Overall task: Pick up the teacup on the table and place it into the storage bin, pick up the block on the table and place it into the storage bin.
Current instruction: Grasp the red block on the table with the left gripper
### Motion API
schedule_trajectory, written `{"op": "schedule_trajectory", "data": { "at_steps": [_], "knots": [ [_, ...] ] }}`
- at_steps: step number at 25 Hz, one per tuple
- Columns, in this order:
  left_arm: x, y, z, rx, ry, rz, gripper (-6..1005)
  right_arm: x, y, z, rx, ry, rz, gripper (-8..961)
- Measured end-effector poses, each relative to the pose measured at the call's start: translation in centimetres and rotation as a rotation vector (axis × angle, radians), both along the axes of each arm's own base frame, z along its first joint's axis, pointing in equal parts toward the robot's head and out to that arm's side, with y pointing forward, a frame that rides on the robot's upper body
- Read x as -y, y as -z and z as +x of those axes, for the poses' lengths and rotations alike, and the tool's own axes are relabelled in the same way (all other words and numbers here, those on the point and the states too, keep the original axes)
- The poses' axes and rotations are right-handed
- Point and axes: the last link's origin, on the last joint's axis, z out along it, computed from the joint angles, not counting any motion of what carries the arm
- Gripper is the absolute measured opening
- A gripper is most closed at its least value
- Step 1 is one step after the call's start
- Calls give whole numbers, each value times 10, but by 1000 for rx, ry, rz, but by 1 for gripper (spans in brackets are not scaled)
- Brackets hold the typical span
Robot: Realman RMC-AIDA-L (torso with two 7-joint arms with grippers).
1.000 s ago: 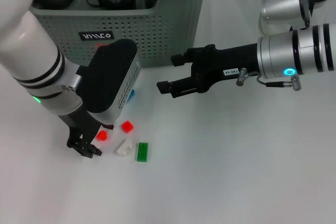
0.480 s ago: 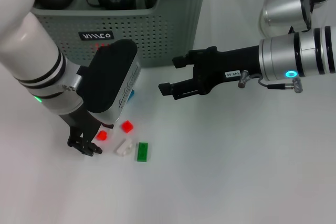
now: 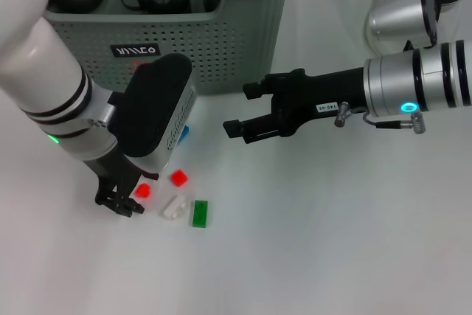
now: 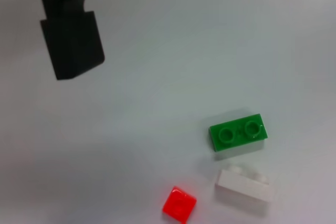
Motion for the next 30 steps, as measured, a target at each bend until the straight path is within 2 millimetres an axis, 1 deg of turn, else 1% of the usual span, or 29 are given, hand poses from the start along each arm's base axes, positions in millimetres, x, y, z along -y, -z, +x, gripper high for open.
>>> {"op": "schedule_trajectory", "data": {
  "at_steps": [8,19,25,30],
  "knots": [
    [1,0,0,-8,-1,-5,483,5,2,1,2,-39,-14,924],
    [-1,0,-2,-4,-2,10,475,7,4,3,4,-36,-24,923],
    [-1,2,-4,-8,-12,17,439,6,4,3,3,-32,-22,922],
    [-2,2,-4,-5,-13,23,383,6,3,4,0,-29,-18,922]
  ]
}}
